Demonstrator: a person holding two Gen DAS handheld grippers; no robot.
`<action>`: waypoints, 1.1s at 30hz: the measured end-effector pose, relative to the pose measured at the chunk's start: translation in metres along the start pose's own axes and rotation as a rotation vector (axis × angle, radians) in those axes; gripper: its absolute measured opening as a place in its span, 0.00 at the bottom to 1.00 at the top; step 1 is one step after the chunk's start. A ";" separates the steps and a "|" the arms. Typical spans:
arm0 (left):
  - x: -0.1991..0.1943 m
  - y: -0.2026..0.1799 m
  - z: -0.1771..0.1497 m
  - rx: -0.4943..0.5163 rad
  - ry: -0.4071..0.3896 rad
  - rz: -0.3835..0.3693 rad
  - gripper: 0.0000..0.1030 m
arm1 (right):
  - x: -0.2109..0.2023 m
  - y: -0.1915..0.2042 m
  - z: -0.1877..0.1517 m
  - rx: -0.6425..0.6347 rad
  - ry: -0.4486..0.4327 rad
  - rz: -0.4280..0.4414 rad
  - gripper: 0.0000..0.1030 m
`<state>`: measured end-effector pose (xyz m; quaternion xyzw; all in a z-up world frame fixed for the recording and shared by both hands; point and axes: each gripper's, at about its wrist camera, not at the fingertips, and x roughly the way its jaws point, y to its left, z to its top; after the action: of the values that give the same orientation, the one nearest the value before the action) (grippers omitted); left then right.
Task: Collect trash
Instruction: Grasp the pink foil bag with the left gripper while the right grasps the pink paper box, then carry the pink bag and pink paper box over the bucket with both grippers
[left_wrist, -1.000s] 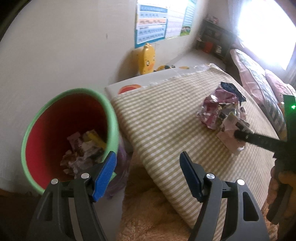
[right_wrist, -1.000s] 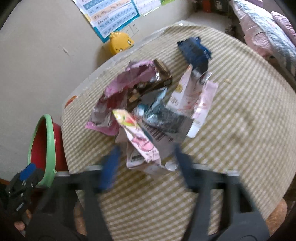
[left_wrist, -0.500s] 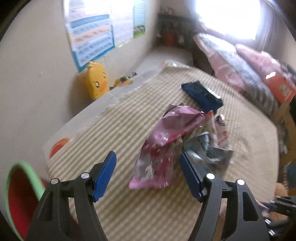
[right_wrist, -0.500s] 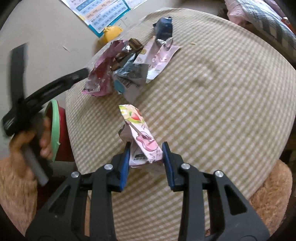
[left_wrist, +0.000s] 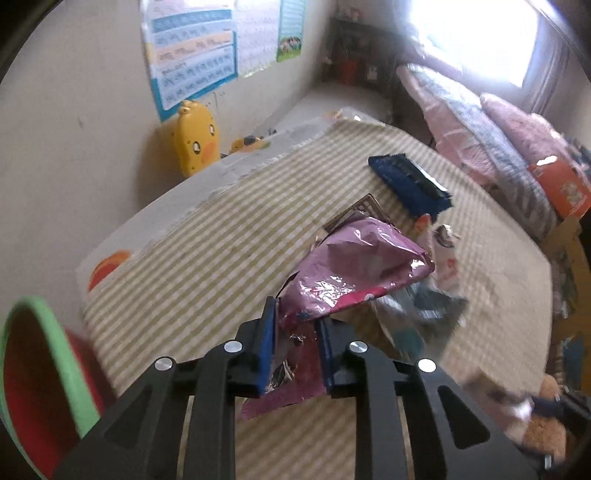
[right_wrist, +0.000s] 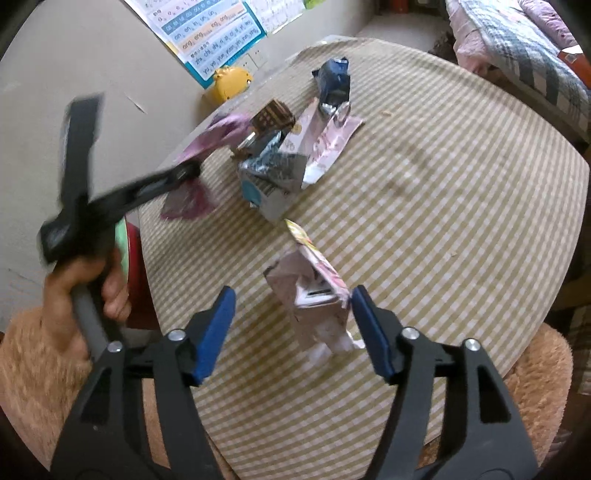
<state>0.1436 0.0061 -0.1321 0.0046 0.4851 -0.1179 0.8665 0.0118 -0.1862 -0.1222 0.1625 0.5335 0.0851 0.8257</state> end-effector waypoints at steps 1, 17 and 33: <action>-0.007 0.004 -0.005 -0.011 -0.008 -0.005 0.18 | 0.001 -0.001 0.001 0.002 0.001 -0.005 0.64; -0.092 0.043 -0.071 -0.174 -0.058 -0.027 0.18 | 0.009 -0.019 0.012 0.027 -0.008 -0.137 0.78; -0.100 0.038 -0.075 -0.172 -0.077 -0.031 0.19 | 0.011 -0.030 0.005 0.120 -0.005 -0.035 0.37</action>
<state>0.0385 0.0725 -0.0916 -0.0818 0.4595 -0.0896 0.8798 0.0204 -0.2117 -0.1406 0.2027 0.5382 0.0378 0.8172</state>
